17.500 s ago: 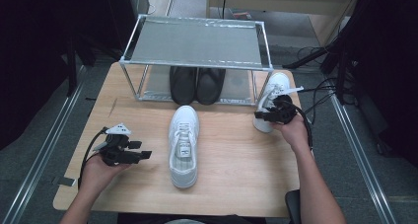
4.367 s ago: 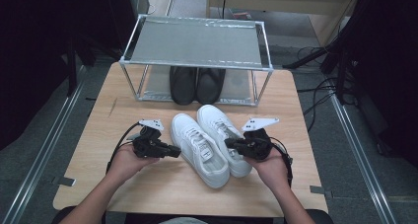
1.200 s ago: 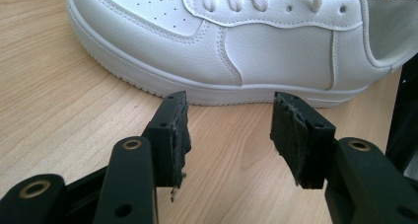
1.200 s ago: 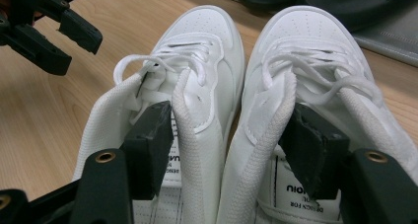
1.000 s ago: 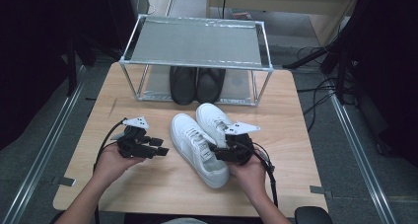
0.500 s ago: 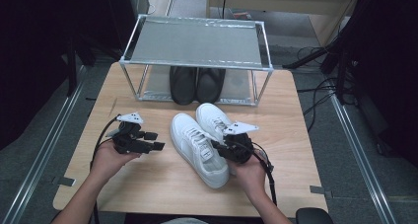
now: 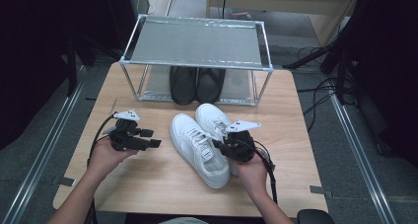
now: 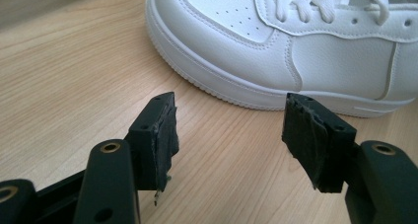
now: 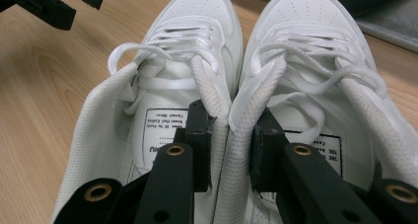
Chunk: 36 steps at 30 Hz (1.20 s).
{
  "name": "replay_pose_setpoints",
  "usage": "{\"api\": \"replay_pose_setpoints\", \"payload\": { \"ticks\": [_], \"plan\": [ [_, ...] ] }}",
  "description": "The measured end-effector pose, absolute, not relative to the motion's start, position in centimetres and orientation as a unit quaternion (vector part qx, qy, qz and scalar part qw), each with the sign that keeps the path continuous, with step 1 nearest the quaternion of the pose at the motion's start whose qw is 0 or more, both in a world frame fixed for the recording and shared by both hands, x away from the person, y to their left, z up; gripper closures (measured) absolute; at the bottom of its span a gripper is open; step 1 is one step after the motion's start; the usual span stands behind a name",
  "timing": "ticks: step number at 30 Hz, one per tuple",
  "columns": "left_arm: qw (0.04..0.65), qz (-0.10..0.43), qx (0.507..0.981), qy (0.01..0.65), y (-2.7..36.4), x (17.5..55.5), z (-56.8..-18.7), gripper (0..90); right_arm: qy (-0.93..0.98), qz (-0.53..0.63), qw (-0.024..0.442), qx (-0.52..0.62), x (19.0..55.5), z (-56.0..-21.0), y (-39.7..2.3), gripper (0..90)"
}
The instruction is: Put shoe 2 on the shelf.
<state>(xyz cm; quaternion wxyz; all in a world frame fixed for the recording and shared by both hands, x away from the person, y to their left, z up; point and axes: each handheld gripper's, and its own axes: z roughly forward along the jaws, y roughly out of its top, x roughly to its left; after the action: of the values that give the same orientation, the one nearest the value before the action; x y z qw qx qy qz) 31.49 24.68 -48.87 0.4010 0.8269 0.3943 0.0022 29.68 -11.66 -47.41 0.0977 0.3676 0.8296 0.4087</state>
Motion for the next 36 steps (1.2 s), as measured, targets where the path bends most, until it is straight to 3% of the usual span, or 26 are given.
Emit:
{"api": "replay_pose_setpoints", "payload": {
  "ticks": [16, 36],
  "plan": [
    [0.401, 0.008, 0.828, 0.392, 25.1, 31.0, -48.8, 38.9, 0.846, 0.405, 0.069, 0.34, 29.8, -46.6, -12.6, 76.1],
    [0.405, 0.031, 0.804, 0.434, 27.8, 28.7, -49.0, 38.7, 0.884, 0.408, -0.002, 0.227, 33.1, -45.6, -10.7, 76.1]
  ]
}}
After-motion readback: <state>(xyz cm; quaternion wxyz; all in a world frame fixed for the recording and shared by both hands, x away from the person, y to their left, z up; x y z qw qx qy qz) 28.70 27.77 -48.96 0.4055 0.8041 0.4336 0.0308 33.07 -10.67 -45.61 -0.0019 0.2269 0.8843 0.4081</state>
